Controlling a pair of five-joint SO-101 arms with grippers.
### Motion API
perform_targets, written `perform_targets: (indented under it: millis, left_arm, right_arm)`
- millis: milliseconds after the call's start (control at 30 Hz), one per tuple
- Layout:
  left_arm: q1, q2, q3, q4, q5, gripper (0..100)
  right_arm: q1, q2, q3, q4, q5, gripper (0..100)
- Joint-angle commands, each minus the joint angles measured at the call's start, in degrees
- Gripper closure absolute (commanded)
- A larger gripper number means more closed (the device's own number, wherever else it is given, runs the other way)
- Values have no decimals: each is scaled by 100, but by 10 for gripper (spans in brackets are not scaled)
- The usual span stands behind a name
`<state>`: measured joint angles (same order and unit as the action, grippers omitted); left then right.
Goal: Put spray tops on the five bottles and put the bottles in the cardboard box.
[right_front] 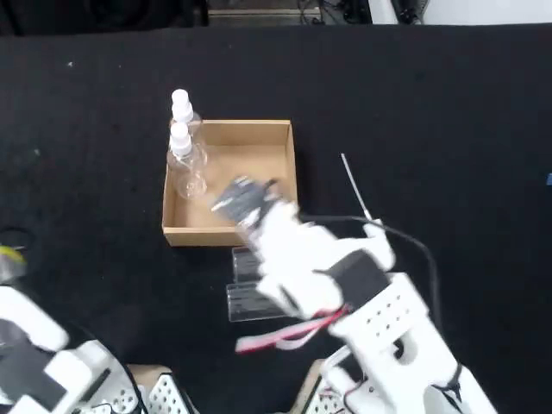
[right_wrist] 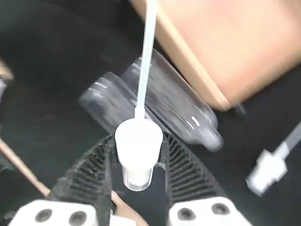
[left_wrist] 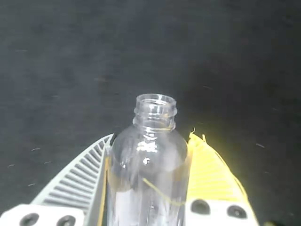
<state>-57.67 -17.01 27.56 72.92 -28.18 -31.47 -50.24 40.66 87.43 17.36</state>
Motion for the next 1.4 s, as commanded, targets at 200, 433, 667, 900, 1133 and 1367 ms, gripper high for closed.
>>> perform_targets:
  millis: [200, 433, 667, 900, 1133, 1367]
  left_arm:
    - [2018, -1697, 1859, -2171, 1618, 971]
    - [2466, -1802, 2053, -3367, 2514, 971]
    - [2501, -1758, 1701, -3877, 3288, 971]
    - [2782, -1802, 2097, -4677, 4018, 971]
    - [3169, -1802, 2343, -5204, 4070, 971]
    - [2835, -1802, 2730, -5204, 4079, 971]
  right_arm:
    - [4536, -207, 453, -1248, 220, 987]
    - [5925, -198, 1569, -2945, -202, 986]
    - [6426, 66, 1930, -3596, -730, 986]
    - [6391, 1921, 1095, -3921, -1600, 986]
    - [6400, 3055, 593, -3930, -2813, 927]
    - [5987, 3073, 312, -3121, -3341, 675]
